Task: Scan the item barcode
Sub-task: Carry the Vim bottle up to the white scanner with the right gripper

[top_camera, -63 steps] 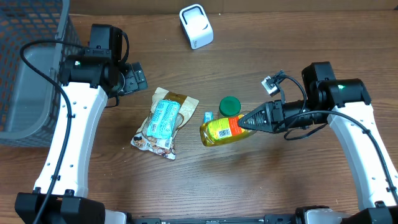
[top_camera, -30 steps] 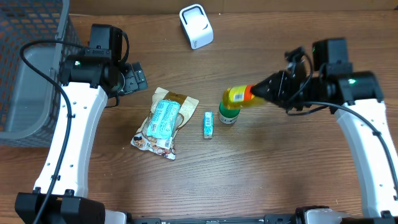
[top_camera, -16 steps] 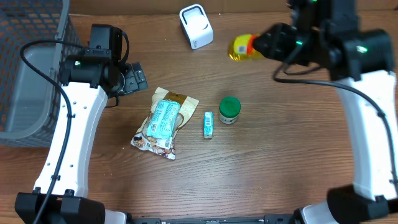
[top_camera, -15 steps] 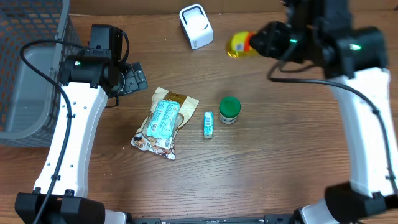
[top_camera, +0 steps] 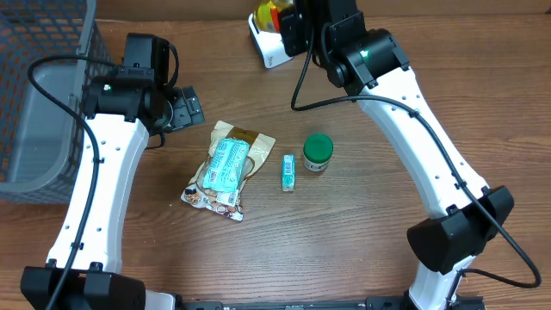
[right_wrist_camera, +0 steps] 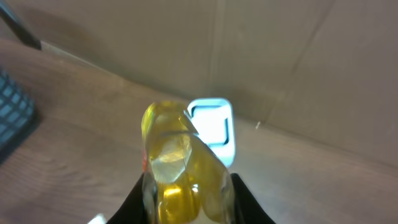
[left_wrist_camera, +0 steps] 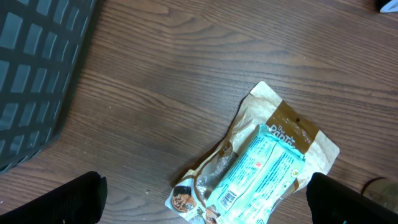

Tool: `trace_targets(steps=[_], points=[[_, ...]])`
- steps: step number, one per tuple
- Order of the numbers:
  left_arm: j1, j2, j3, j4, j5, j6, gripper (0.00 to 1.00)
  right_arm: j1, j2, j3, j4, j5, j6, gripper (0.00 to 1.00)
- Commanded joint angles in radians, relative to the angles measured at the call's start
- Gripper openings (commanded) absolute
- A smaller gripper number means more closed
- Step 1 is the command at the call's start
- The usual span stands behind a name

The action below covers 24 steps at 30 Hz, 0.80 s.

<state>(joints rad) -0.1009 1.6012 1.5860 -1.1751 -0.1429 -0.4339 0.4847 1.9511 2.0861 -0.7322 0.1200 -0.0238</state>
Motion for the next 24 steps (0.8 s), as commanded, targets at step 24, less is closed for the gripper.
trace_targets(steps=[24], points=[[0.002, 0.0, 0.018, 0.002, 0.002, 0.019, 1.0, 0.004, 0.328, 0.028, 0.503, 0.275, -0.537, 0.04]])
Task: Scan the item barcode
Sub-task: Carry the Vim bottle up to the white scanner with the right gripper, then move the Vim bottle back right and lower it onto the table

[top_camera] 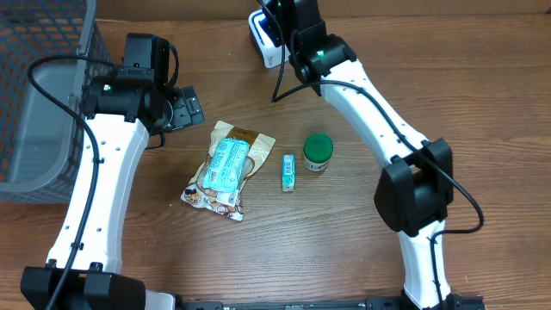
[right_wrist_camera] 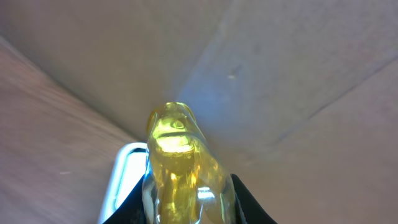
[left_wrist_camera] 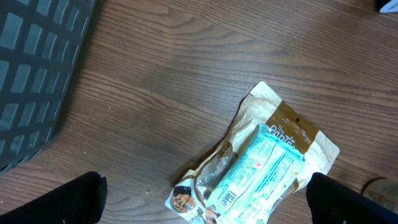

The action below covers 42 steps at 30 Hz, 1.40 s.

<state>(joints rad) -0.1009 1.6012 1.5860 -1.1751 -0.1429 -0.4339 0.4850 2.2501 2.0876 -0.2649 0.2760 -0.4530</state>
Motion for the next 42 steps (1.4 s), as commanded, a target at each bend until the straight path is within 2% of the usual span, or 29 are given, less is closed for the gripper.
trace_targets(steps=[1, 7, 13, 18, 25, 32, 36, 39, 42], points=[[0.002, 0.0, 0.018, 0.002, 0.002, 0.019, 1.0, 0.006, 0.041, 0.027, 0.053, 0.139, -0.122, 0.04], [0.002, 0.0, 0.018, 0.002, 0.002, 0.019, 1.0, 0.028, 0.098, 0.027, 0.13, 0.212, -0.171, 0.04], [0.002, 0.0, 0.018, 0.002, 0.002, 0.019, 1.0, 0.064, 0.162, 0.027, 0.307, 0.318, -0.372, 0.04], [0.002, 0.0, 0.018, 0.002, 0.002, 0.019, 0.99, 0.089, 0.208, 0.026, 0.346, 0.359, -0.457, 0.04], [0.002, 0.0, 0.018, 0.002, 0.002, 0.019, 1.0, 0.102, 0.222, 0.019, 0.335, 0.358, -0.457, 0.04], [0.002, 0.0, 0.018, 0.002, 0.002, 0.019, 1.0, 0.102, 0.18, 0.019, 0.366, 0.378, -0.457, 0.17], [0.002, 0.0, 0.018, 0.002, 0.002, 0.019, 1.0, 0.093, 0.089, 0.019, 0.352, 0.386, -0.443, 0.19], [0.002, 0.0, 0.018, 0.002, 0.002, 0.019, 1.0, 0.08, 0.006, 0.019, 0.253, 0.396, -0.374, 0.19], [0.002, 0.0, 0.018, 0.002, 0.002, 0.019, 1.0, 0.06, -0.082, 0.019, 0.064, 0.396, -0.22, 0.19]])
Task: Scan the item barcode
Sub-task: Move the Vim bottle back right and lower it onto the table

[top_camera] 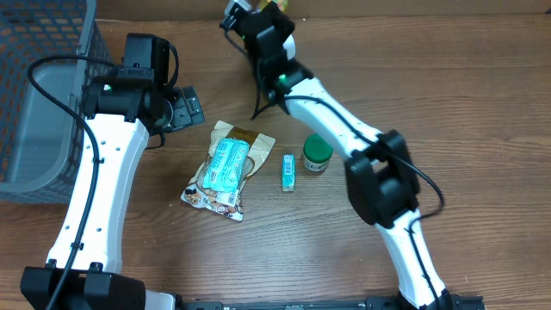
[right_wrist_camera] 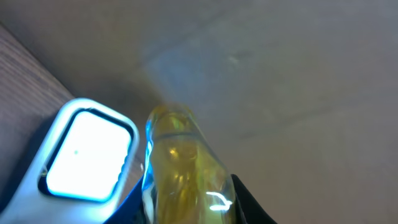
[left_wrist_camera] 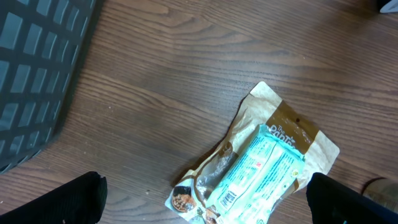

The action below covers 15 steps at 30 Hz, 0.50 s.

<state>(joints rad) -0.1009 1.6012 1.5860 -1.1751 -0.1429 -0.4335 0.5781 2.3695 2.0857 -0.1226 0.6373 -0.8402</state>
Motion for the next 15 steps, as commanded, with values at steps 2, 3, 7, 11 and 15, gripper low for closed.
trace_targets(steps=[2, 3, 7, 11, 15], points=[[0.002, 0.0, 0.018, 0.002, 0.002, 0.018, 1.0, -0.056, -0.263, 0.021, -0.24, 0.034, 0.317, 0.19], [0.002, 0.0, 0.018, 0.002, 0.002, 0.019, 1.0, -0.069, -0.293, 0.021, -0.325, 0.026, 0.396, 0.19], [0.002, 0.0, 0.018, 0.002, 0.002, 0.018, 1.0, -0.14, -0.393, 0.021, -0.645, -0.089, 0.668, 0.19], [0.002, 0.0, 0.018, 0.002, 0.002, 0.018, 1.0, -0.248, -0.44, 0.021, -0.88, -0.227, 0.841, 0.19], [0.002, 0.0, 0.018, 0.002, 0.002, 0.019, 1.0, -0.367, -0.436, 0.009, -1.061, -0.312, 0.934, 0.19]])
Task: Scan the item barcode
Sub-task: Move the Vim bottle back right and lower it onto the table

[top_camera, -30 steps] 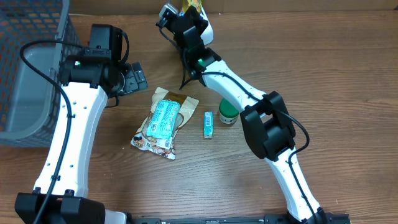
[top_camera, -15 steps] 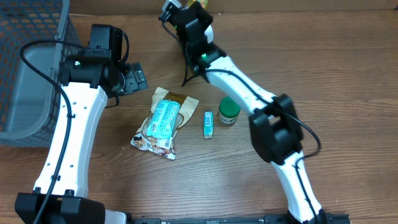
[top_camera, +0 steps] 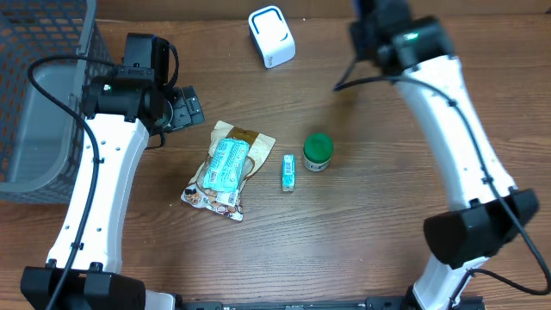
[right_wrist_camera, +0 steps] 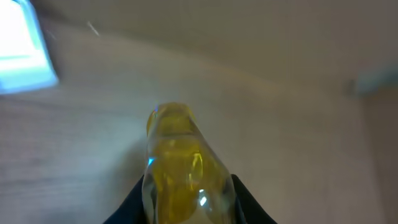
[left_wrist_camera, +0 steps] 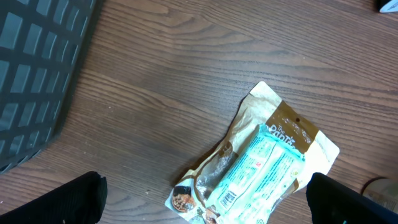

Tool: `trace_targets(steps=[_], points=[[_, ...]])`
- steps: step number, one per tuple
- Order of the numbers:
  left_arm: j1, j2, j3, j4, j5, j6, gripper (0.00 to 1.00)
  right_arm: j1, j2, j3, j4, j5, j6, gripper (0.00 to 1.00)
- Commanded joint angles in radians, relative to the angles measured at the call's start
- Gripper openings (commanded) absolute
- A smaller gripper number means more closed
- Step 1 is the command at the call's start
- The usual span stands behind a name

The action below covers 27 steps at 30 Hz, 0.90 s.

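Observation:
A clear bottle of yellow liquid (right_wrist_camera: 183, 162) fills the right wrist view, and my right gripper (right_wrist_camera: 186, 202) is shut on it, its dark fingers (right_wrist_camera: 134, 199) hugging both sides. The white scanner (top_camera: 271, 36) stands at the back of the table; in the right wrist view the scanner (right_wrist_camera: 22, 59) glows pale blue at the upper left, well apart from the bottle. In the overhead view the right arm reaches to the back right, with its gripper and the bottle hidden at the frame's edge. My left gripper (top_camera: 185, 108) hangs open above the table.
A snack pouch (top_camera: 225, 168) lies mid-table, with a small teal box (top_camera: 288, 172) and a green-lidded jar (top_camera: 317, 152) to its right. A grey mesh basket (top_camera: 43, 95) sits at the left edge. A cardboard wall runs along the back.
My right gripper, still holding the bottle, was right beside the scanner's lit face and is now off to the right of it. The left arm has not moved.
The right gripper held the bottle above the back of the table with the scanner behind it. Then the bottle was close over the scanner by the cardboard wall, then beside its lit window. Now it is away to the right. The left gripper stayed open throughout.

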<state>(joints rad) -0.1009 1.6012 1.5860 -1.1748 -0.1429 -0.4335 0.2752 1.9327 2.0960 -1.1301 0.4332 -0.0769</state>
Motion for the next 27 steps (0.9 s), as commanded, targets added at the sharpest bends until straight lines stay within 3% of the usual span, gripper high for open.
trace_targets(steps=[1, 11, 16, 20, 27], points=[[0.002, 0.0, 0.018, 0.002, 0.002, 0.018, 1.0, -0.09, 0.002, -0.01, -0.078, -0.124, 0.188, 0.2], [0.002, 0.0, 0.018, 0.002, 0.002, 0.018, 1.0, -0.238, 0.004, -0.229, -0.085, -0.235, 0.26, 0.24], [0.002, 0.0, 0.018, 0.002, 0.002, 0.019, 1.0, -0.243, 0.004, -0.353, -0.041, -0.248, 0.26, 0.24], [0.002, 0.0, 0.018, 0.001, 0.002, 0.019, 1.0, -0.243, 0.005, -0.394, -0.035, -0.256, 0.26, 0.3], [0.002, 0.0, 0.018, 0.002, 0.002, 0.019, 1.0, -0.243, 0.005, -0.394, -0.034, -0.256, 0.26, 0.63]])
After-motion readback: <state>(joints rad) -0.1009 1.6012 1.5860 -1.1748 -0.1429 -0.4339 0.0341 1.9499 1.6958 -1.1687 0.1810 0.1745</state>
